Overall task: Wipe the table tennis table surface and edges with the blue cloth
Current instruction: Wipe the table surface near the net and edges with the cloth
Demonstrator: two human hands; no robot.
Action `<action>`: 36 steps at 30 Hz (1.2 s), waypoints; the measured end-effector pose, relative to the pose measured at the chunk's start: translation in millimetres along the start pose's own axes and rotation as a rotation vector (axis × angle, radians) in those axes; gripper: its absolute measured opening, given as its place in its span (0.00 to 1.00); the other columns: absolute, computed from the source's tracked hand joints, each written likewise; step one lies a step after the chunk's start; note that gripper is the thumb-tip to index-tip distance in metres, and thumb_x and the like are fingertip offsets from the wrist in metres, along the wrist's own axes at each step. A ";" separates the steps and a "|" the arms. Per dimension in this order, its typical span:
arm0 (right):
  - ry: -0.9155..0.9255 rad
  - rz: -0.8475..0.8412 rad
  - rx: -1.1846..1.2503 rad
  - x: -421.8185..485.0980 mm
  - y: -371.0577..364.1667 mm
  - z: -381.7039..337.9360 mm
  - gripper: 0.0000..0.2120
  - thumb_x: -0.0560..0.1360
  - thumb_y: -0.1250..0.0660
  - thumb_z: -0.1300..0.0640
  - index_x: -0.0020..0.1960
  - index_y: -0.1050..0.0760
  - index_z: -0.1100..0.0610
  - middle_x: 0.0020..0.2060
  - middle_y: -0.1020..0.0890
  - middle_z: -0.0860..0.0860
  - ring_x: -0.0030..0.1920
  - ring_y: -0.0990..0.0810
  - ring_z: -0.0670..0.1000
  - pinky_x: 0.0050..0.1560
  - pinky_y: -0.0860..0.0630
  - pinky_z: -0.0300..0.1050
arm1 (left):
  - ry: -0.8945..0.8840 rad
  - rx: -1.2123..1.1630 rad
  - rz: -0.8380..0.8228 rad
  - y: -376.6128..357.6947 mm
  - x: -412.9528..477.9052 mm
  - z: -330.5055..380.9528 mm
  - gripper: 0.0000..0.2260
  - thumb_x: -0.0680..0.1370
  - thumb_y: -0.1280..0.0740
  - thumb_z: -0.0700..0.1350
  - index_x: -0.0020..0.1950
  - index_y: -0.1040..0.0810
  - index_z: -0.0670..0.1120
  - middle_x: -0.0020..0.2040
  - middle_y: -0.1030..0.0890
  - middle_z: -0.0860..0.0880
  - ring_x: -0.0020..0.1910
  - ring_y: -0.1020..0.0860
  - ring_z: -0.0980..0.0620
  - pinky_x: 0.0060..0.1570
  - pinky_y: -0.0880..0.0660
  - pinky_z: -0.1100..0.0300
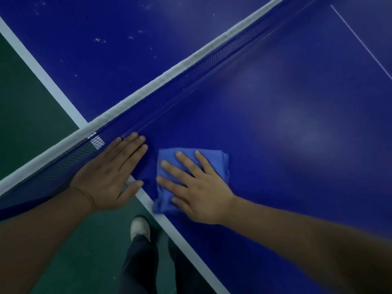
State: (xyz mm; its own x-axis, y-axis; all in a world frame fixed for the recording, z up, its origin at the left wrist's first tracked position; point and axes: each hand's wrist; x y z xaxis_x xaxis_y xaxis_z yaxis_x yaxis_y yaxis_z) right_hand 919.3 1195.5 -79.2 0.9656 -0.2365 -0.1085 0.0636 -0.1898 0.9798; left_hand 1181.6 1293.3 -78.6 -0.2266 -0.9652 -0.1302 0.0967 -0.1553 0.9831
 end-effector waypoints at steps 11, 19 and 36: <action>-0.671 0.178 0.013 56.1 15.4 47.3 0.28 0.81 0.54 0.43 0.80 0.40 0.46 0.80 0.42 0.52 0.80 0.47 0.62 0.75 0.54 0.67 | 0.069 -0.175 0.043 9.8 -1.5 4.9 0.30 0.80 0.45 0.55 0.76 0.34 0.35 0.77 0.36 0.37 0.77 0.39 0.38 0.79 0.50 0.47; -0.278 0.029 -0.040 -96.5 0.1 25.8 0.25 0.81 0.45 0.45 0.76 0.32 0.48 0.77 0.34 0.54 0.78 0.40 0.64 0.73 0.43 0.71 | 0.109 -0.209 0.189 14.7 25.3 48.0 0.23 0.79 0.40 0.49 0.68 0.26 0.35 0.72 0.29 0.36 0.70 0.30 0.33 0.71 0.38 0.33; -1.517 0.185 0.093 -214.6 27.9 243.8 0.32 0.79 0.55 0.41 0.81 0.43 0.48 0.81 0.46 0.52 0.80 0.49 0.59 0.77 0.51 0.66 | 0.210 -0.258 0.105 -2.2 117.2 137.3 0.29 0.82 0.48 0.55 0.79 0.39 0.39 0.81 0.42 0.41 0.81 0.49 0.44 0.80 0.61 0.52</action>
State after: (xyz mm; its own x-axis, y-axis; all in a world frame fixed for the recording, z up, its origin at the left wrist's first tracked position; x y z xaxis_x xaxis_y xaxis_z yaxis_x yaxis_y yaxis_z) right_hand 652.4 1008.6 -69.6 -0.2059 -0.9723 -0.1108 -0.0961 -0.0926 0.9911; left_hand 1021.8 1209.4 -78.3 -0.0007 -0.9968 -0.0803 0.3565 -0.0753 0.9312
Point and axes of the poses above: each hand's wrist, its own x-axis towards the middle knuckle, its own y-axis out of the back of the hand, z = x × y
